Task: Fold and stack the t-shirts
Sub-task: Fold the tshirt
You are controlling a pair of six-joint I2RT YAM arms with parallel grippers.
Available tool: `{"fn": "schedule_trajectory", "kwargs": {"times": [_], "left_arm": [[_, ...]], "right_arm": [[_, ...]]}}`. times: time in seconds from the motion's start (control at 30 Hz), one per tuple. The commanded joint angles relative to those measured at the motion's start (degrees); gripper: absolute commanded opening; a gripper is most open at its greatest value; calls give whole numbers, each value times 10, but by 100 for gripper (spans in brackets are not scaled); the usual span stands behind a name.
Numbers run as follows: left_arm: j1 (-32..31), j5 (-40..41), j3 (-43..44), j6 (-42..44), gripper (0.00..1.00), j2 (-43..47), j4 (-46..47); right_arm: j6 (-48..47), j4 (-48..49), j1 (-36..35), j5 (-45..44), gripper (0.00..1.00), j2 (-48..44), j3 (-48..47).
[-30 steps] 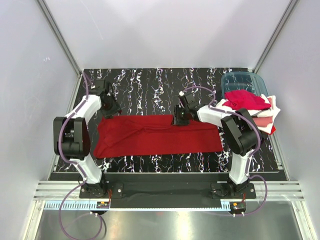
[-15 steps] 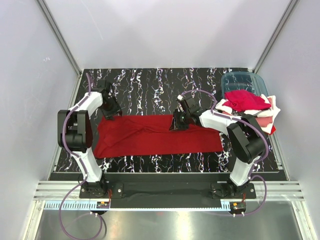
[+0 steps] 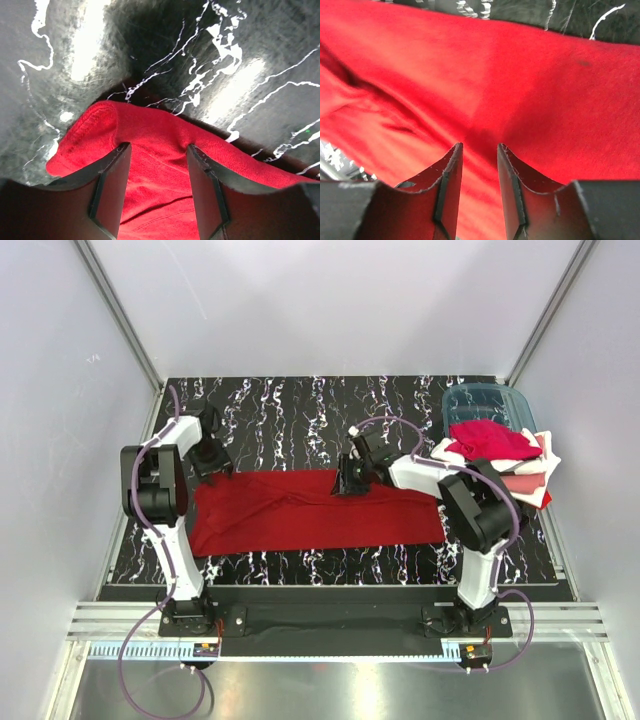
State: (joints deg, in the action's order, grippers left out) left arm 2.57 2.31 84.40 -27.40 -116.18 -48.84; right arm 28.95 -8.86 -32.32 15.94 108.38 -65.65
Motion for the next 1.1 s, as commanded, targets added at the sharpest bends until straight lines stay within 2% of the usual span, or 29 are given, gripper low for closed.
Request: {"fn": "schedule_trajectory", "kwargs": {"times": [0.0,0.1,0.23,0.4,0.5,0.6,0.67,0.73,0.77,0.9,1.0,1.07], "left_arm": [[10,70,16,13,54,-19,-42],[27,69,17,8,54,-20,-43],[29,61,28,1,56,1,-29],[10,-3,-9,19,63,97,44],[-11,-18,-34,-4,73,154,76],[-34,-43,-63,-55,87,213,102],[-48,-43,-107,-101,94,243,127],[-59,-59,-145,-146,94,284,174],[-61,-61,-193,-161,93,298,194],[-63,-51,-296,-210,86,360,293],[-63,-41,-363,-223,84,380,363],[-63,-31,-405,-229,84,393,409]], "right_arm": [[6,-26,4,-19,42,32,-34],[17,-55,26,-37,42,46,-41],[50,-33,72,-26,41,39,-8],[66,-19,114,-28,39,26,14],[72,-19,132,-28,38,18,19],[72,-12,136,-28,38,2,28],[62,-6,136,-34,43,-14,34],[52,8,132,-35,46,-48,44],[42,17,119,-37,49,-61,50],[3,26,71,-54,51,-124,40],[-45,42,35,15,50,-119,11],[-70,27,17,28,49,-103,-27]]}}
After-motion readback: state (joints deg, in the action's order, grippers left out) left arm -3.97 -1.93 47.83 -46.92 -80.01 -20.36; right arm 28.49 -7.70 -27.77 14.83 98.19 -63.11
